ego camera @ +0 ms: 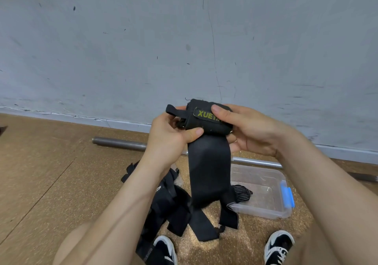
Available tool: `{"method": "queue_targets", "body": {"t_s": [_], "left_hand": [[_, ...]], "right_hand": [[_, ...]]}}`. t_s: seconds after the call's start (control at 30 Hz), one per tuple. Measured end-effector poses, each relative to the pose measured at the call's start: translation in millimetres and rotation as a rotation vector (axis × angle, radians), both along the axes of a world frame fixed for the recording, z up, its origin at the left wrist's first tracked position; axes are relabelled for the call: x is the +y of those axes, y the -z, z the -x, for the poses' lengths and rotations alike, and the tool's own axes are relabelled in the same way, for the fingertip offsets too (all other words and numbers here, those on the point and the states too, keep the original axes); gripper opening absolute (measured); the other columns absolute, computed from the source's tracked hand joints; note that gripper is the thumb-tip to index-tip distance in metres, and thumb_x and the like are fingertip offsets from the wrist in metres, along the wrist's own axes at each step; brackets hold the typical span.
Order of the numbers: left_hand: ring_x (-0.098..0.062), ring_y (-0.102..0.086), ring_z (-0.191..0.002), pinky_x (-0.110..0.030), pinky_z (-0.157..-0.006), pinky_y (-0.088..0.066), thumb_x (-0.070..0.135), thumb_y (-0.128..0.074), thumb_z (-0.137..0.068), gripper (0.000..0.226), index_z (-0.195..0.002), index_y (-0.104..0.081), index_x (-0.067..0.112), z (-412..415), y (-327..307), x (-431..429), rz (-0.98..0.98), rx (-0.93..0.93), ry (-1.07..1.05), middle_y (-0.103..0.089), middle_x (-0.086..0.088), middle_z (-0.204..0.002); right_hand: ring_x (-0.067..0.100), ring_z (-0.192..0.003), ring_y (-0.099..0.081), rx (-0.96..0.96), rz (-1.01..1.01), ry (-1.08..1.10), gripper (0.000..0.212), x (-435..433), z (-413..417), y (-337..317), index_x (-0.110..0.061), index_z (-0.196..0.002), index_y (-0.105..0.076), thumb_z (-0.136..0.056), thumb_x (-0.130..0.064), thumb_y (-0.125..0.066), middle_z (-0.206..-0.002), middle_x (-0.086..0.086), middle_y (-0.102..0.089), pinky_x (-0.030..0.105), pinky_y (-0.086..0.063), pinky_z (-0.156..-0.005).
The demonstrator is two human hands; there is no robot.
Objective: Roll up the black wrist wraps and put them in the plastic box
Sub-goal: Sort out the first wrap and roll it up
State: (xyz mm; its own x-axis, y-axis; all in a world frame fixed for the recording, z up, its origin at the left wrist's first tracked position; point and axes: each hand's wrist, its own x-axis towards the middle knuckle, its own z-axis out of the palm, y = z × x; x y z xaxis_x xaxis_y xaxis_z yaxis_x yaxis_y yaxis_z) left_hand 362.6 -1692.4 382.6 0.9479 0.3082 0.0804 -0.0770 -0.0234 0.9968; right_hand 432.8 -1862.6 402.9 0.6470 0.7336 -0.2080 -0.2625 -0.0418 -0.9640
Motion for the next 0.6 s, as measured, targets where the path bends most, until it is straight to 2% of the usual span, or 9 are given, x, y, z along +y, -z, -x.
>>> {"method": "queue_targets", "body": {"t_s": [0.07,0.13,0.2,0.3,0.37,0.47,0.53,0.6], "left_hand": [[-0.022,-0.071,-0.101,-0.035,-0.085,-0.058,-0.009,-0.073,-0.079,0.037,-0.112,-0.065,0.006,-1,1,3,0.071,0.028,0.038,-0.075,-0.006,-0.104],[-0.028,-0.069,-0.107,-0.043,-0.090,-0.056,0.007,-0.074,-0.082,0.048,-0.127,-0.058,0.005,0,0,3,0.235,0.106,0.156,-0.071,-0.014,-0.117],[-0.026,-0.070,-0.103,-0.040,-0.089,-0.057,0.017,-0.070,-0.082,0.048,-0.128,-0.058,0.006,3,-1,-3,0.310,0.193,0.261,-0.072,-0.014,-0.116],[-0.021,-0.073,-0.089,-0.030,-0.071,-0.059,0.011,-0.067,-0.087,0.029,-0.116,-0.065,0.007,4,0,-14,0.206,0.205,0.239,-0.076,-0.011,-0.103],[-0.020,-0.073,-0.084,-0.028,-0.066,-0.058,0.006,-0.067,-0.090,0.024,-0.114,-0.066,0.006,4,2,-16,0.172,0.211,0.184,-0.076,-0.010,-0.099],[-0.019,-0.073,-0.078,-0.027,-0.062,-0.056,0.006,-0.070,-0.089,0.031,-0.119,-0.063,0.005,4,-2,-17,0.168,0.216,0.122,-0.076,-0.009,-0.094],[-0.020,-0.074,-0.078,-0.029,-0.061,-0.057,0.008,-0.072,-0.088,0.039,-0.124,-0.057,0.011,5,-3,-19,0.198,0.206,0.071,-0.076,-0.010,-0.095],[-0.021,-0.073,-0.073,-0.031,-0.059,-0.057,0.009,-0.069,-0.090,0.036,-0.121,-0.052,0.020,7,-4,-19,0.257,0.211,0.029,-0.076,-0.011,-0.089]], "right_hand": [[0.020,-0.084,-0.073,0.011,-0.116,0.062,0.050,1,-1,1,-0.012,-0.125,-0.058,-0.080,-0.034,-0.063,-0.104,0.007,-0.072,0.031,-0.059,-0.064],[0.019,-0.083,-0.072,0.015,-0.257,0.182,0.051,5,0,3,-0.011,-0.125,-0.057,-0.077,-0.023,-0.067,-0.098,0.006,-0.072,0.028,-0.058,-0.063],[0.018,-0.083,-0.072,-0.001,-0.315,0.275,0.054,8,-2,3,-0.012,-0.127,-0.055,-0.075,-0.018,-0.070,-0.094,0.002,-0.073,0.028,-0.057,-0.064],[0.015,-0.082,-0.070,-0.095,-0.258,0.343,0.045,8,-2,6,-0.017,-0.124,-0.054,-0.084,-0.009,-0.072,-0.096,0.000,-0.070,0.029,-0.056,-0.064],[0.011,-0.080,-0.068,-0.215,-0.186,0.372,0.039,9,-1,8,-0.022,-0.116,-0.056,-0.085,-0.005,-0.073,-0.100,0.002,-0.066,0.030,-0.057,-0.062],[0.015,-0.084,-0.065,-0.399,-0.131,0.411,0.039,12,1,11,-0.028,-0.109,-0.058,-0.085,-0.001,-0.073,-0.105,0.006,-0.063,0.031,-0.057,-0.058],[0.022,-0.086,-0.064,-0.480,-0.122,0.429,0.042,15,1,12,-0.034,-0.104,-0.058,-0.084,0.000,-0.072,-0.108,0.006,-0.061,0.033,-0.057,-0.059],[0.024,-0.087,-0.063,-0.495,-0.134,0.471,0.045,14,0,11,-0.036,-0.103,-0.059,-0.084,0.003,-0.070,-0.110,0.005,-0.059,0.032,-0.057,-0.057]]}}
